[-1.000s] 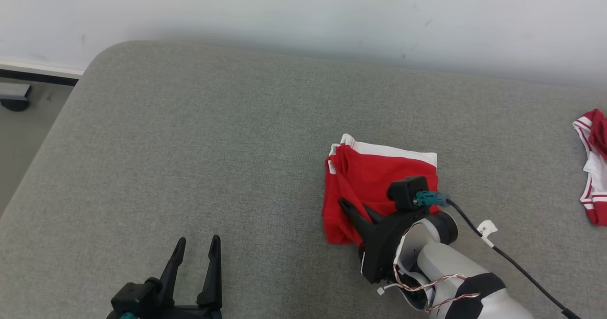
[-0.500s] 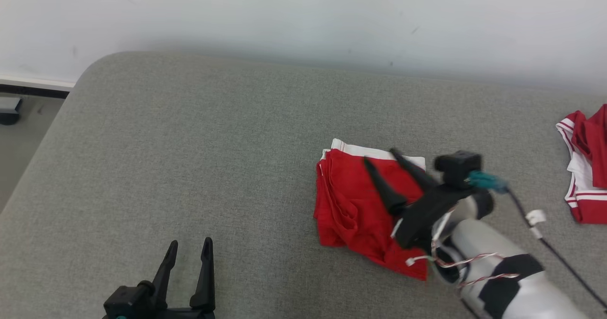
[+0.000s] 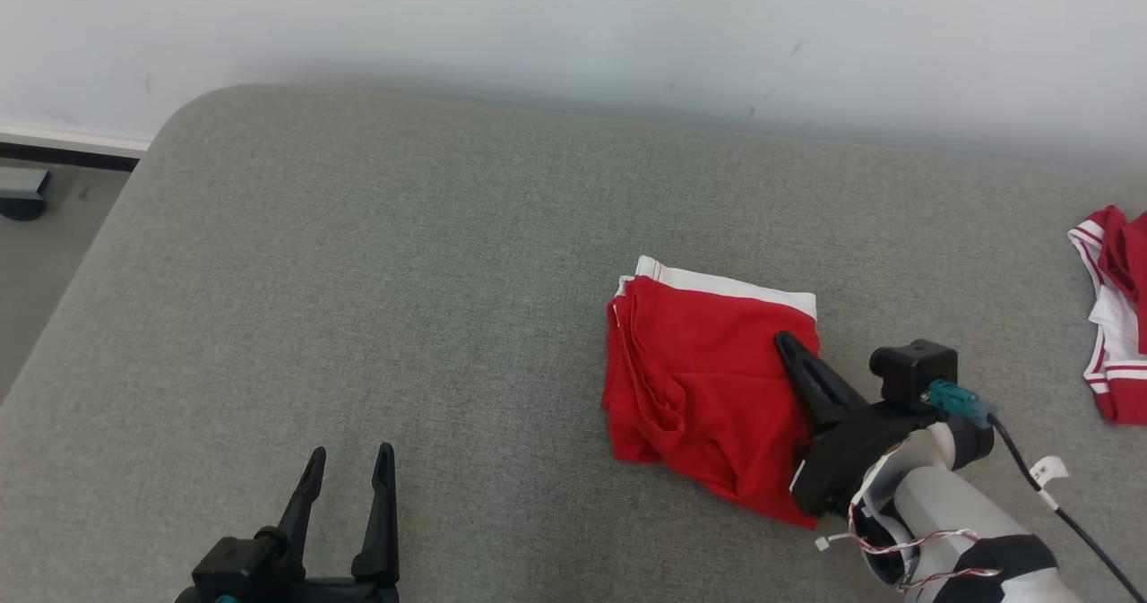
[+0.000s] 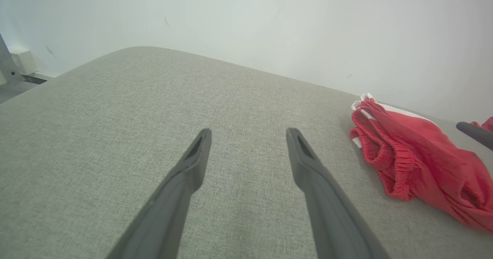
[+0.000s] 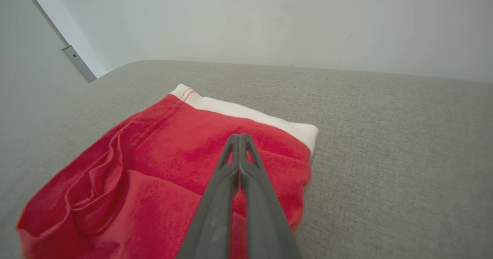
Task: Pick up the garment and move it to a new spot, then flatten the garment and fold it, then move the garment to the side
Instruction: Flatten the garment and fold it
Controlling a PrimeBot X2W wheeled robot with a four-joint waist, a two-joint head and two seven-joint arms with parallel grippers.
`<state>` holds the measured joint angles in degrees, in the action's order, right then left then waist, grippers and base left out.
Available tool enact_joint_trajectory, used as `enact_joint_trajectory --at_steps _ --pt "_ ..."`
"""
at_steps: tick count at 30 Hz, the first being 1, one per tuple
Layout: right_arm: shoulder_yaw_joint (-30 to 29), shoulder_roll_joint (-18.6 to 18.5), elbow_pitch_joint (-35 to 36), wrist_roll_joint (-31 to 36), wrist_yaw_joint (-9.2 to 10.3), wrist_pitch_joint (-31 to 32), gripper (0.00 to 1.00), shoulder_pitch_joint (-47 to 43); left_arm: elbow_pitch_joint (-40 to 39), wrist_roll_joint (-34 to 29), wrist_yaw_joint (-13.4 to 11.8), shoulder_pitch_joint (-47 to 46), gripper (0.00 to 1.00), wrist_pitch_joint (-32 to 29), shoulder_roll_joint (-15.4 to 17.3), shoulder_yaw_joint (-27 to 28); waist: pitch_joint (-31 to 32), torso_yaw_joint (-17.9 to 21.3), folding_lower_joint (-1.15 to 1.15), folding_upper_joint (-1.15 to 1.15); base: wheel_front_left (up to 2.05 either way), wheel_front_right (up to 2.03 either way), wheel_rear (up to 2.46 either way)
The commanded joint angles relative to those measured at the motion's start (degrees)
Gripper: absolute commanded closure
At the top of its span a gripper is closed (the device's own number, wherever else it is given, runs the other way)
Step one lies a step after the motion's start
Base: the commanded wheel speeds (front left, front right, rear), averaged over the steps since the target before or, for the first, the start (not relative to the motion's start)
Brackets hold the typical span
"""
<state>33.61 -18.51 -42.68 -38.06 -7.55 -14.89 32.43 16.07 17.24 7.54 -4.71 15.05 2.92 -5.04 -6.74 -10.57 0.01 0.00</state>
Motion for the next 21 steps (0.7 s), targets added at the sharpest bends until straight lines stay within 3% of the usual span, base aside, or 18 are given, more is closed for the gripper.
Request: enact_joint_trajectory --at_steps 1,12,21 --pt "-0.72 1.13 -0.47 1.79 0.11 -0.32 1.0 -0.92 -0.24 -0.23 -0.13 0.63 0.0 0.16 -0.06 0.17 -0.23 -0.33 -0.01 0.0 0.0 0.0 0.0" --pt "-2.99 6.98 -4.59 9.54 0.11 -0.3 1.0 -2.01 0.45 0.52 -0.13 -0.73 0.0 0.16 -0.05 -0.94 -1.19 -2.42 -0.01 0.0 0.0 0.0 0.0" --pt "-3.37 12.0 -3.28 13.9 0.11 -0.31 1.0 -3.62 0.63 0.96 -0.13 -0.84 0.0 0.16 -0.06 -1.1 -1.51 -3.7 -0.01 0.0 0.0 0.0 0.0"
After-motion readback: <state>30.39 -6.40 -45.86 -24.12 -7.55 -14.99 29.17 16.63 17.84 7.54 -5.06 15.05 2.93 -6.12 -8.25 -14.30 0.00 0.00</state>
